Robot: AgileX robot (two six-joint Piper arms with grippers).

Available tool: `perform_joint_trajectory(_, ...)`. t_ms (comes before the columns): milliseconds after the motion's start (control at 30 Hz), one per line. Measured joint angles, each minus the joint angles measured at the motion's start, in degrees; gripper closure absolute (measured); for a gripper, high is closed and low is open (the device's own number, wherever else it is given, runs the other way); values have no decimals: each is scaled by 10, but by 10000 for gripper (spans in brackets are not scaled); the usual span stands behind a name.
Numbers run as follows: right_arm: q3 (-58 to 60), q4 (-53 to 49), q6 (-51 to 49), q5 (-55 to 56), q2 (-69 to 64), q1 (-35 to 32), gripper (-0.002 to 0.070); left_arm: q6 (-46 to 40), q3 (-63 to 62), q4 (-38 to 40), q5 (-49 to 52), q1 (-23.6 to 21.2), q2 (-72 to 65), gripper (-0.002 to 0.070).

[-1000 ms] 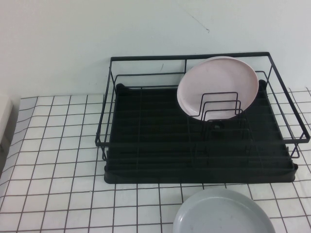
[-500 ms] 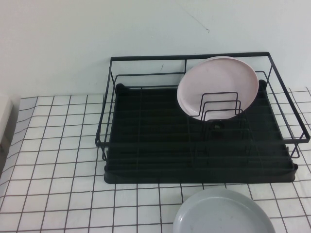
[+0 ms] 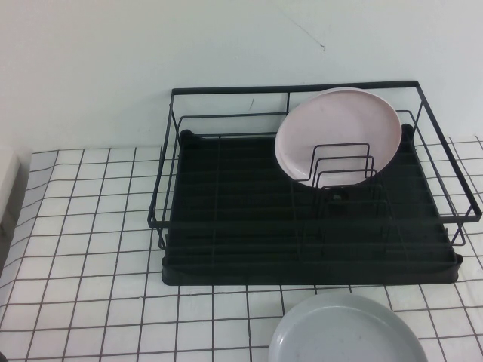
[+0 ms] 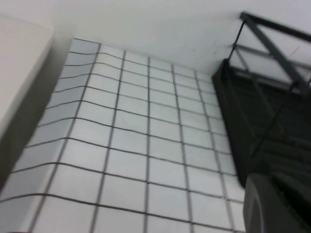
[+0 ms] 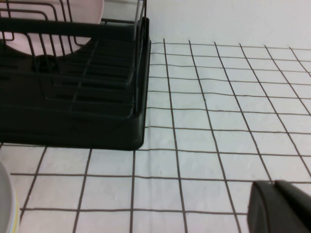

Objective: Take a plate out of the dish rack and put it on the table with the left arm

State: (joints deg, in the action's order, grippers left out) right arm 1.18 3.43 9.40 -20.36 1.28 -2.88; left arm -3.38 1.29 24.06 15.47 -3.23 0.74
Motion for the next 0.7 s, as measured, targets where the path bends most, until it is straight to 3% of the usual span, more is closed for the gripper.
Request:
perform_joint_trajectory(233,0,0,0,0,0,0,678,-4,0,196,-37,0,0,678)
perform_joint_trajectory(433,0,0,0,0,0,0,678,-9,0,236,-59,0,0,678)
perform_joint_trajectory(700,0,0,0,0,0,0,678,-94,-119,237,83,0,-130,678)
